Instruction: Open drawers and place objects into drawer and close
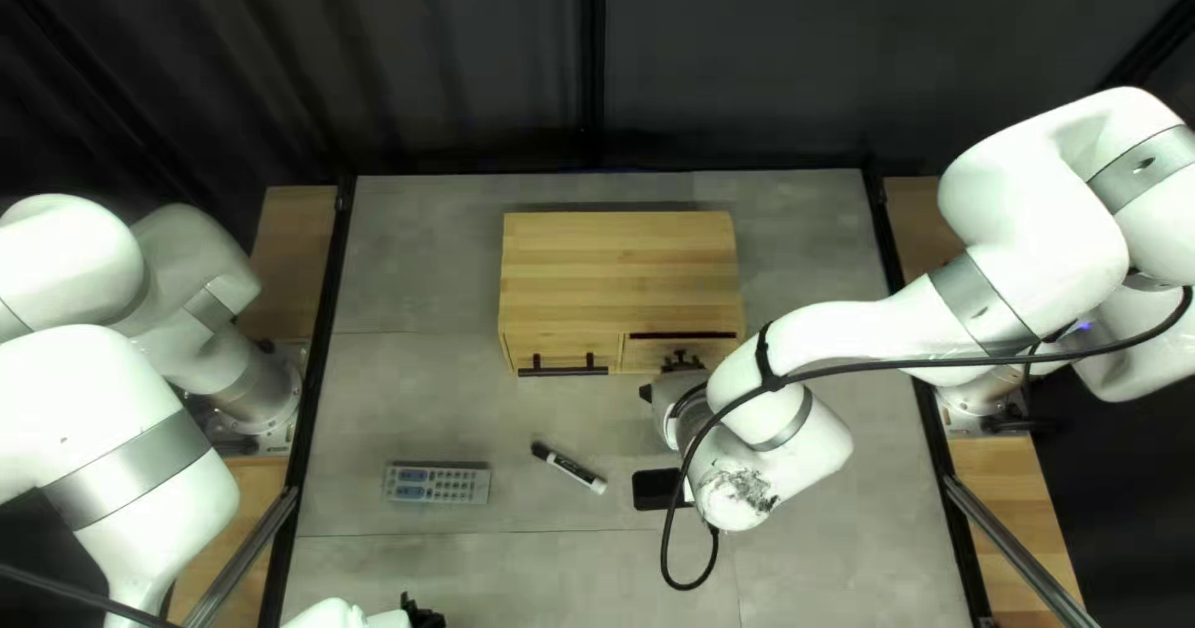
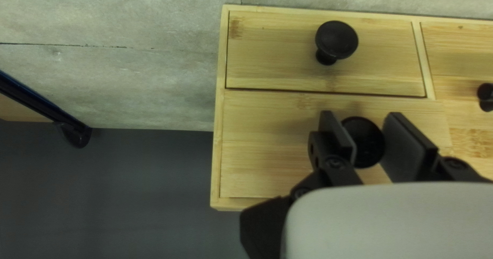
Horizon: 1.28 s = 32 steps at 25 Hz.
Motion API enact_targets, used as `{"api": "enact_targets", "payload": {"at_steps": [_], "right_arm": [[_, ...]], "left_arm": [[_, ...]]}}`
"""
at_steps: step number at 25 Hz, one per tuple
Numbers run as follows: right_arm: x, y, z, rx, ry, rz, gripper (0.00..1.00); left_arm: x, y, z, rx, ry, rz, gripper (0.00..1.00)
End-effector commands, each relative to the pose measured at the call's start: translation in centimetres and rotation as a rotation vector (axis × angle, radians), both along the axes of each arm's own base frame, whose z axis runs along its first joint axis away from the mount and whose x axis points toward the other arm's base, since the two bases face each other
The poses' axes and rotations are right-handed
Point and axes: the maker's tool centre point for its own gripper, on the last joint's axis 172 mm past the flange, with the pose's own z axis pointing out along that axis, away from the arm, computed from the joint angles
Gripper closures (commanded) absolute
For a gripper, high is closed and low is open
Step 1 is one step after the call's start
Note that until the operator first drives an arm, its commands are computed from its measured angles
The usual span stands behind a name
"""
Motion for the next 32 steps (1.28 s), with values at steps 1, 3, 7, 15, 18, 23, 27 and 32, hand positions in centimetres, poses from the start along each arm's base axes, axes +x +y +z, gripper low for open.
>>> {"api": "enact_targets", "payload": {"at_steps": [1,3,7,15,18,23,27,32], "right_arm": [[0.2,0.2,-0.1,0.002,-0.001,-0.002,0.91],[0.3,0.3,0.0,0.003,-0.002,-0.002,0.91],[0.3,0.4,0.3,0.002,-0.002,0.001,0.91],[0.2,1.0,0.4,0.003,-0.002,0.004,0.91],[0.2,1.2,0.3,0.004,-0.002,0.004,0.91],[0.2,1.7,-0.1,0.006,-0.001,0.007,0.91],[0.0,2.1,-0.2,0.009,-0.003,0.007,0.92],[0.2,2.4,0.3,0.007,-0.005,0.009,0.91]], "left_arm": [[0.0,0.0,0.0,0.0,0.0,0.0,0.0],[0.0,0.0,0.0,0.0,0.0,0.0,0.0],[0.0,0.0,0.0,0.0,0.0,0.0,0.0],[0.0,0.0,0.0,0.0,0.0,0.0,0.0],[0.0,0.0,0.0,0.0,0.0,0.0,0.0],[0.0,0.0,0.0,0.0,0.0,0.0,0.0],[0.0,0.0,0.0,0.0,0.0,0.0,0.0],[0.0,0.0,0.0,0.0,0.0,0.0,0.0]]}}
